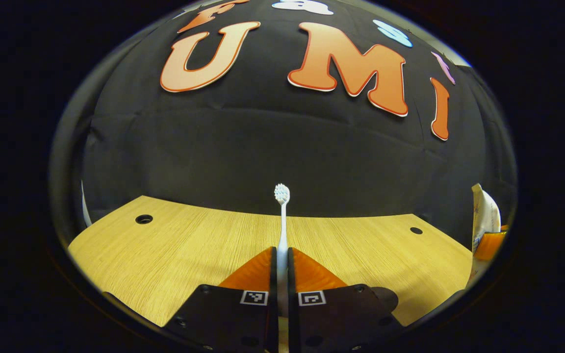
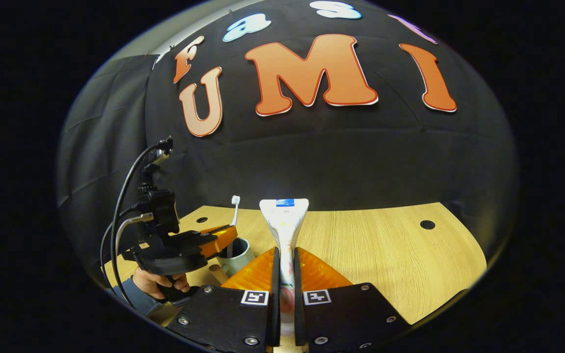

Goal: Put the toothbrush and toothpaste on the desktop into the cup, then pick up the cup and place it on the coaster on the desktop.

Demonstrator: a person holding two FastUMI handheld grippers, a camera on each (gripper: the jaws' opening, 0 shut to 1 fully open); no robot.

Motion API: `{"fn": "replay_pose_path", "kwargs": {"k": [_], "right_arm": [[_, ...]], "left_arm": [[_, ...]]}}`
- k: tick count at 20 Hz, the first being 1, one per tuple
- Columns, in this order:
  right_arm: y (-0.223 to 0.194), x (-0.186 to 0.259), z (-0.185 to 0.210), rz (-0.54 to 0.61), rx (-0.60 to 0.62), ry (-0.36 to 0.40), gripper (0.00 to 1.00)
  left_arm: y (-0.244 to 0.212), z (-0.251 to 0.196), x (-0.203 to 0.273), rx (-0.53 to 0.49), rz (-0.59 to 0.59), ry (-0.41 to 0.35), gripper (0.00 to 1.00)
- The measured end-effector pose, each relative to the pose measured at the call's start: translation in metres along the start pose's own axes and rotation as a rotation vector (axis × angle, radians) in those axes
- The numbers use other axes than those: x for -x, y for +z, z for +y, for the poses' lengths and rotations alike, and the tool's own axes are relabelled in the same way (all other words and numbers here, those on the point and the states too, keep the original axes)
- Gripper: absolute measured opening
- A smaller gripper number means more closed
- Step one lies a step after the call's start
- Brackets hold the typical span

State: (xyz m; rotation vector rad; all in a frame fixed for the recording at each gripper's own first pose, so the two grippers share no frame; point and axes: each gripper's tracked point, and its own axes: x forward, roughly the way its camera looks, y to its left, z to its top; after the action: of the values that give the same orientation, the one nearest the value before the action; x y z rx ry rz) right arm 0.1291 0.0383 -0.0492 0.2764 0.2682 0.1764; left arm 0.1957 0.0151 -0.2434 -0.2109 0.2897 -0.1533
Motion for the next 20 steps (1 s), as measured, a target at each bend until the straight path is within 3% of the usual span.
{"fn": "replay_pose_path", "kwargs": {"k": [6,8,10,12,13,14,16,17,18,19,20], "right_arm": [[0.021,-0.012,0.008,-0.05,-0.001,0.009,0.12],[0.028,-0.016,0.012,-0.062,-0.011,0.019,0.12],[0.034,-0.019,0.018,-0.069,-0.013,0.032,0.12],[0.041,-0.024,0.025,-0.081,-0.001,0.042,0.12],[0.047,-0.026,0.029,-0.09,0.003,0.047,0.12],[0.05,-0.028,0.033,-0.101,0.007,0.056,0.12],[0.059,-0.033,0.044,-0.122,0.009,0.081,0.12],[0.064,-0.035,0.05,-0.135,0.007,0.095,0.11],[0.065,-0.037,0.057,-0.137,0.003,0.112,0.12],[0.066,-0.039,0.064,-0.143,-0.008,0.131,0.12],[0.067,-0.042,0.07,-0.149,-0.014,0.146,0.11]], "left_arm": [[-0.009,-0.005,0.006,-0.007,0.055,-0.036,0.1],[-0.01,-0.005,0.013,0.001,0.07,-0.05,0.16],[-0.012,-0.007,0.024,0.019,0.09,-0.073,0.16],[-0.015,-0.004,0.036,0.0,0.097,-0.069,0.24],[-0.013,-0.001,0.041,-0.019,0.093,-0.063,0.37],[-0.011,0.004,0.05,-0.034,0.092,-0.054,0.37],[-0.005,0.007,0.066,-0.048,0.08,-0.061,0.49],[-0.002,0.01,0.074,-0.059,0.076,-0.057,0.65],[-0.002,0.017,0.081,-0.076,0.081,-0.034,0.7],[-0.002,0.021,0.089,-0.09,0.081,-0.025,0.91],[0.002,0.026,0.095,-0.093,0.074,-0.014,1.0]]}}
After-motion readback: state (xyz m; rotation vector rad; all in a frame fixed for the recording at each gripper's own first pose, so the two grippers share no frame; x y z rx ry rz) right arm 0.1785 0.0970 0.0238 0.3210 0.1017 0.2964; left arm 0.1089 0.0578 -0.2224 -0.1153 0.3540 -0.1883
